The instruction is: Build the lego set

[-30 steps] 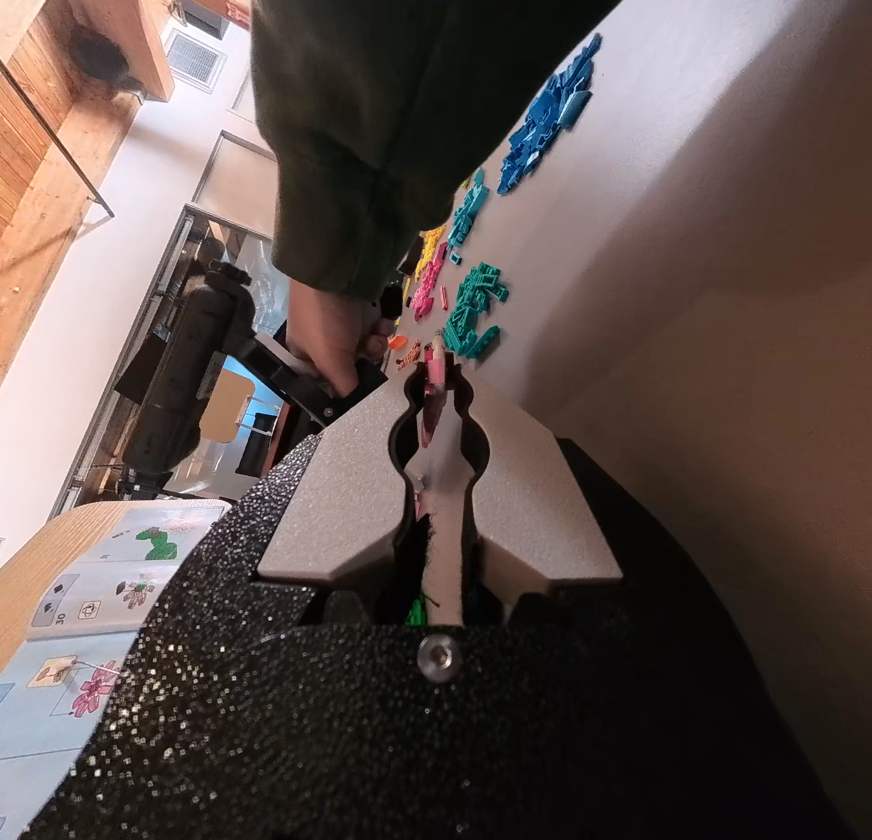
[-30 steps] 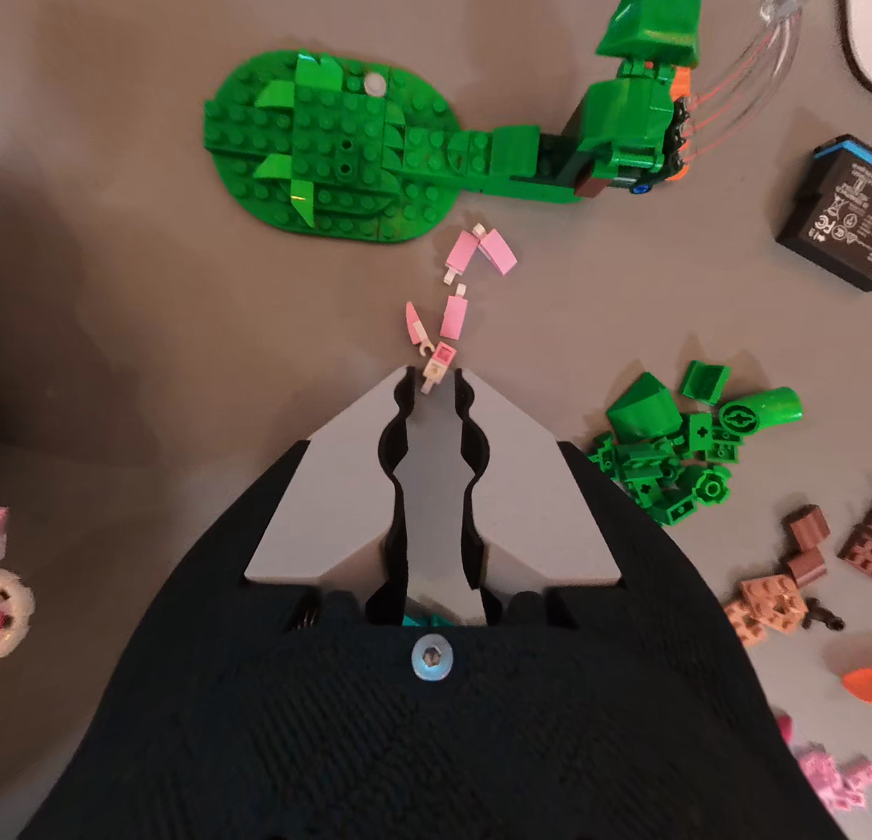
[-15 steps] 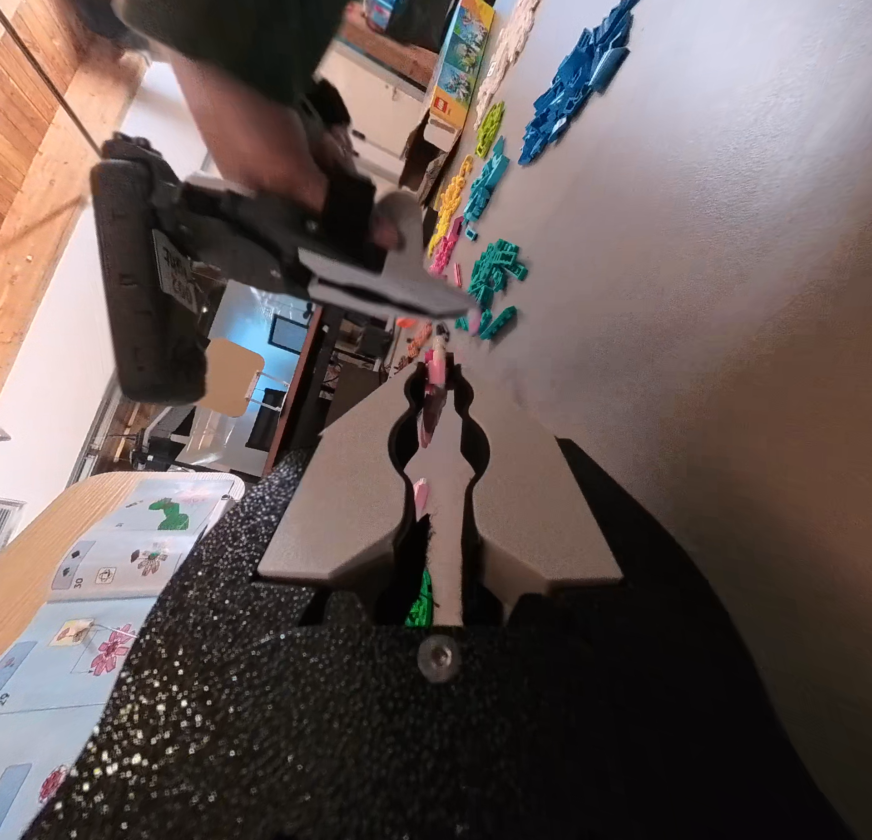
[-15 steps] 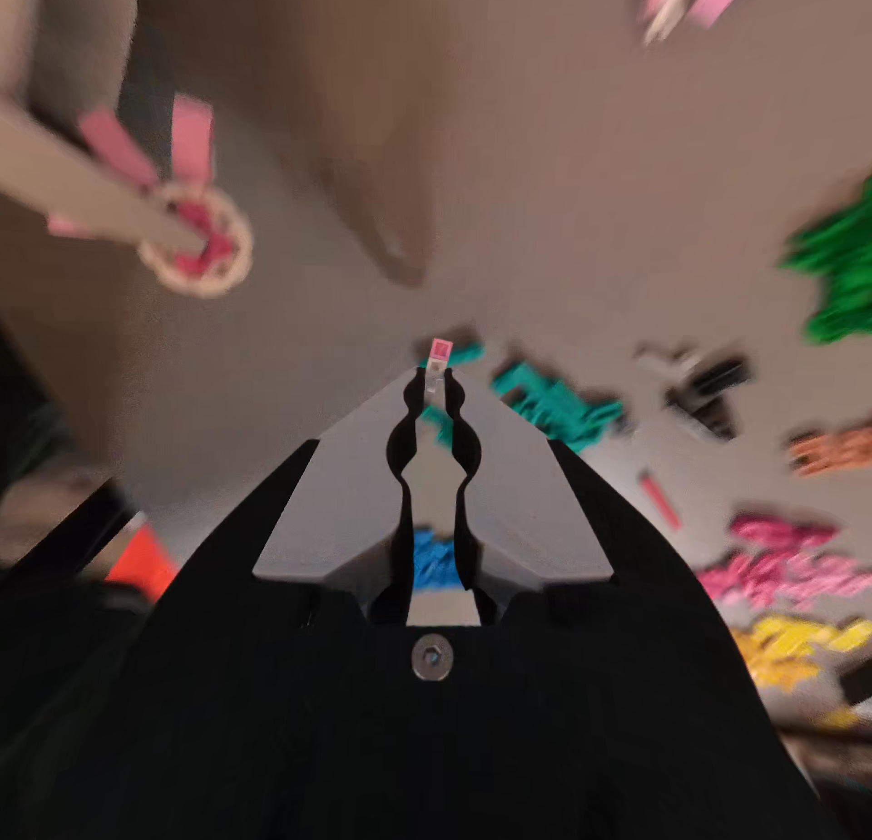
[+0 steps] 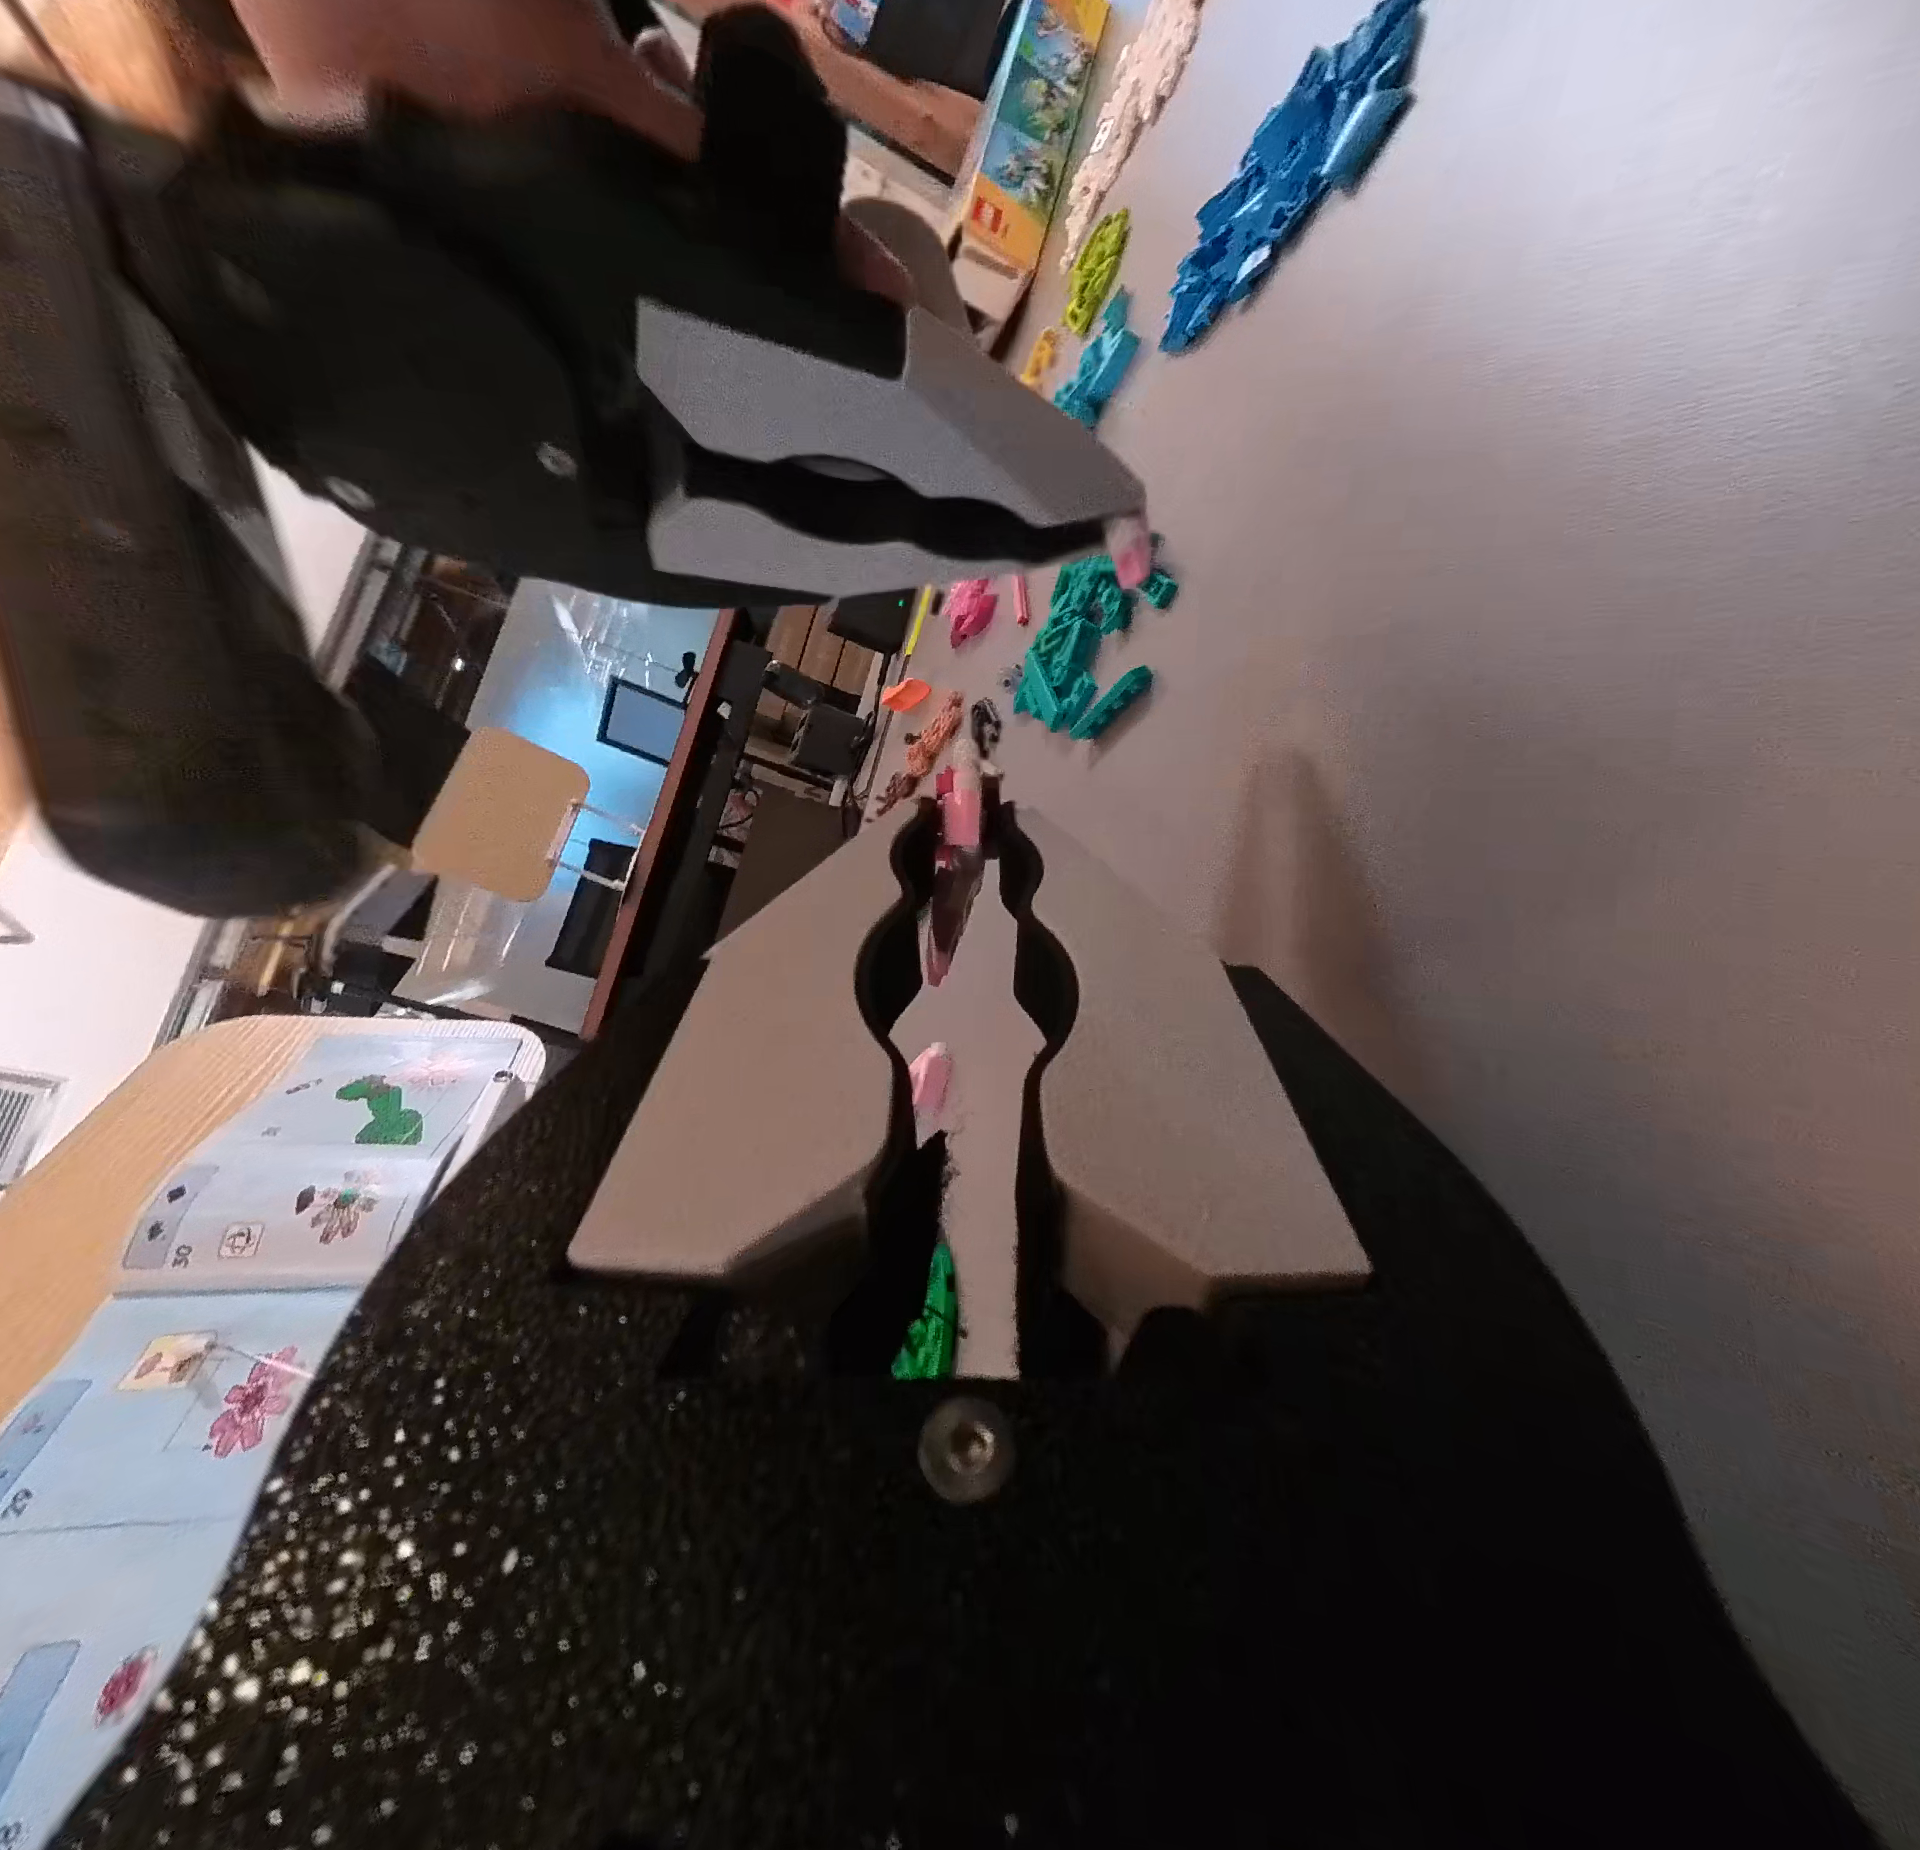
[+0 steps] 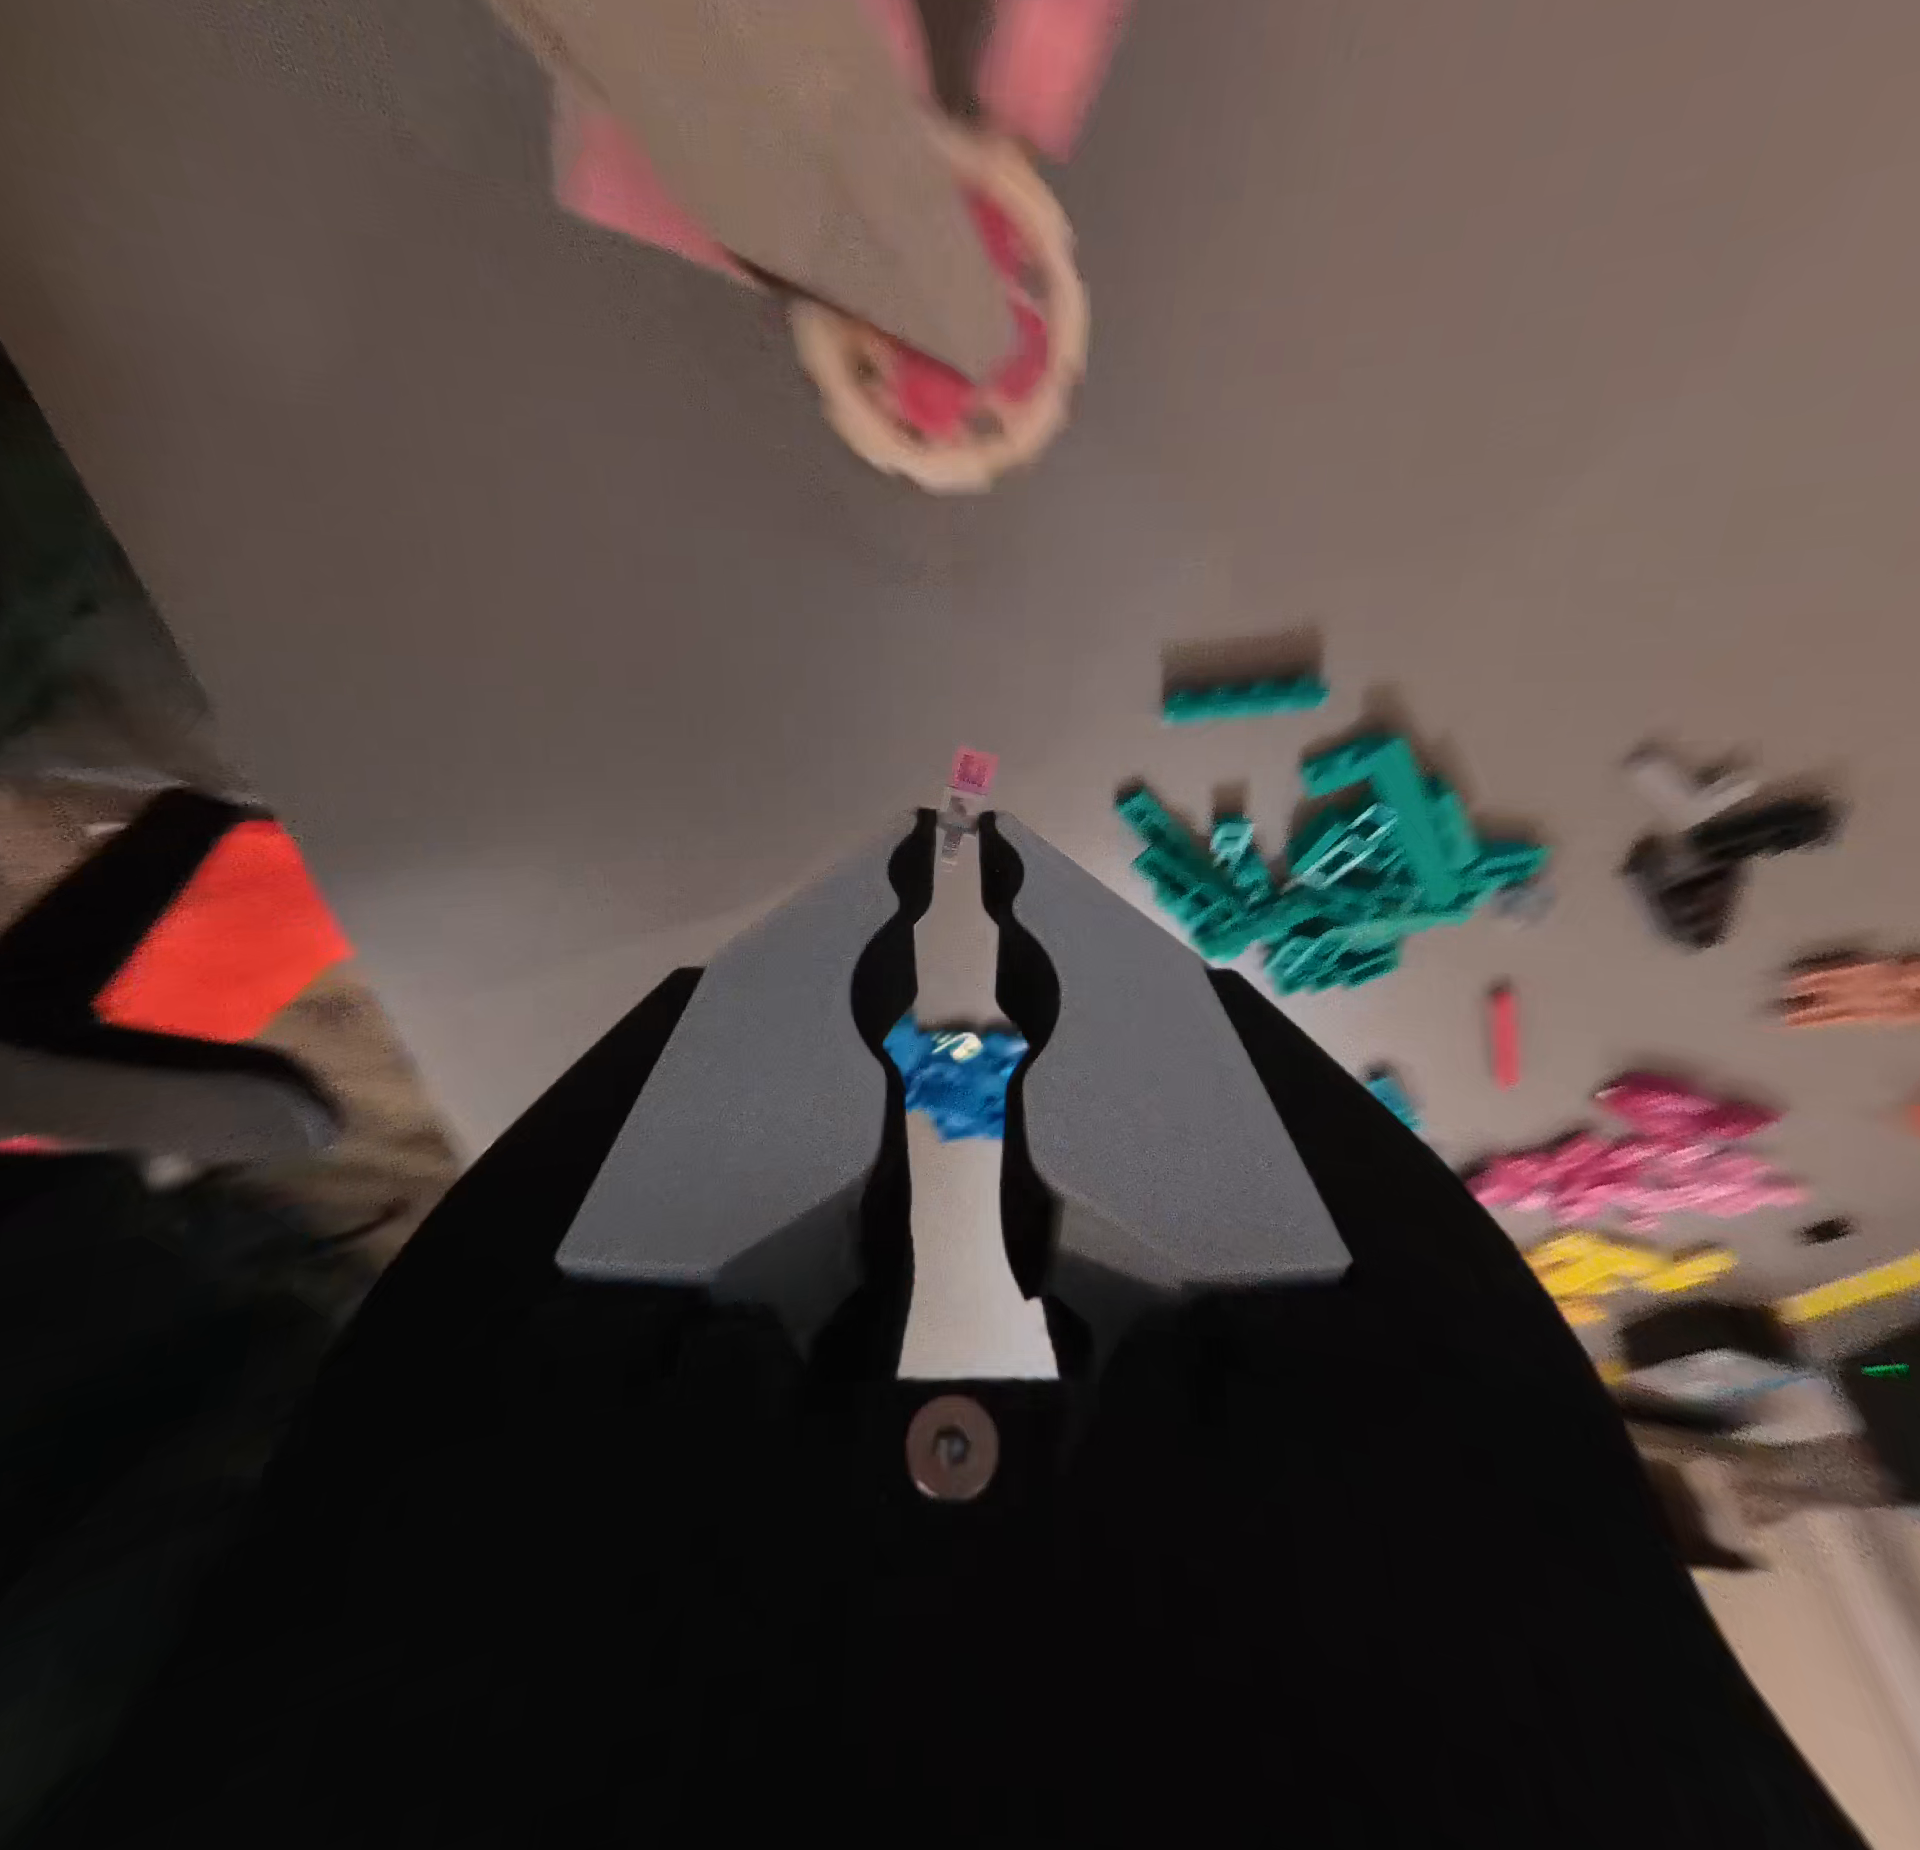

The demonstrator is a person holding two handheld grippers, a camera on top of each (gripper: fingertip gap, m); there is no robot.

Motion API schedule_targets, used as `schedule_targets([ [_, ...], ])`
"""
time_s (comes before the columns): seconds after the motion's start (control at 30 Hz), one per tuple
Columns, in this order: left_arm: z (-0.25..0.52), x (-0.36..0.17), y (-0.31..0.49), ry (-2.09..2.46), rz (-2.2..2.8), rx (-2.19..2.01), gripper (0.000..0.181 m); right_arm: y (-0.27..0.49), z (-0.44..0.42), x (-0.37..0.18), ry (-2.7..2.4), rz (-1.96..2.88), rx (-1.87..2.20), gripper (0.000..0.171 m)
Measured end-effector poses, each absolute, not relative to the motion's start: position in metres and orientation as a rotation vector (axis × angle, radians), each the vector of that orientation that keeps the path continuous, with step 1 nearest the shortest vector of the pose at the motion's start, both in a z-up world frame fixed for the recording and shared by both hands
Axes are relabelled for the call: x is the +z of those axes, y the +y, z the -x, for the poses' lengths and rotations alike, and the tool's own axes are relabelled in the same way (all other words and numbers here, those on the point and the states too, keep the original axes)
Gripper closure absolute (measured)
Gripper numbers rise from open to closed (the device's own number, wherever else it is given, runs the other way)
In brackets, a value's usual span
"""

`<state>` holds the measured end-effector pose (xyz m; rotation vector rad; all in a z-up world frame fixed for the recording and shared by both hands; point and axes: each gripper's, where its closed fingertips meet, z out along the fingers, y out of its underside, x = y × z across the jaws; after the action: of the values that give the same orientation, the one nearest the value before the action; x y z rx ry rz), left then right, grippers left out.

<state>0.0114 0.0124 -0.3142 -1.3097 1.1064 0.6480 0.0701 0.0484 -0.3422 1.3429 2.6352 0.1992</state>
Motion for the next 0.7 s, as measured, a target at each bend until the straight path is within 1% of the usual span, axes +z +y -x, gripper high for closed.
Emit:
schedule_targets([
  [0.17, -0.009, -0.31, 0.014, 1.077, 1.308, 0.663, 0.173, 0.028, -0.04, -0.33, 3.091, -1.101, 0.156, 0.165],
  [0.3, -0.005, -0.308, 0.015, 1.05, 1.315, 0.674, 0.173, 0.018, -0.053, -0.333, 3.114, -1.045, 0.154, 0.165],
  [0.4, -0.003, -0.308, 0.016, 1.037, 1.326, 0.67, 0.173, 0.033, -0.09, -0.343, 2.873, -1.145, 0.312, 0.165],
  [0.57, -0.006, -0.311, 0.016, 1.069, 1.321, 0.668, 0.173, 0.052, -0.157, -0.356, 2.254, -1.397, 0.5, 0.164],
  [0.7, -0.006, -0.316, 0.017, 1.093, 1.341, 0.667, 0.173, 0.055, -0.168, -0.365, 2.069, -1.429, 0.52, 0.164],
])
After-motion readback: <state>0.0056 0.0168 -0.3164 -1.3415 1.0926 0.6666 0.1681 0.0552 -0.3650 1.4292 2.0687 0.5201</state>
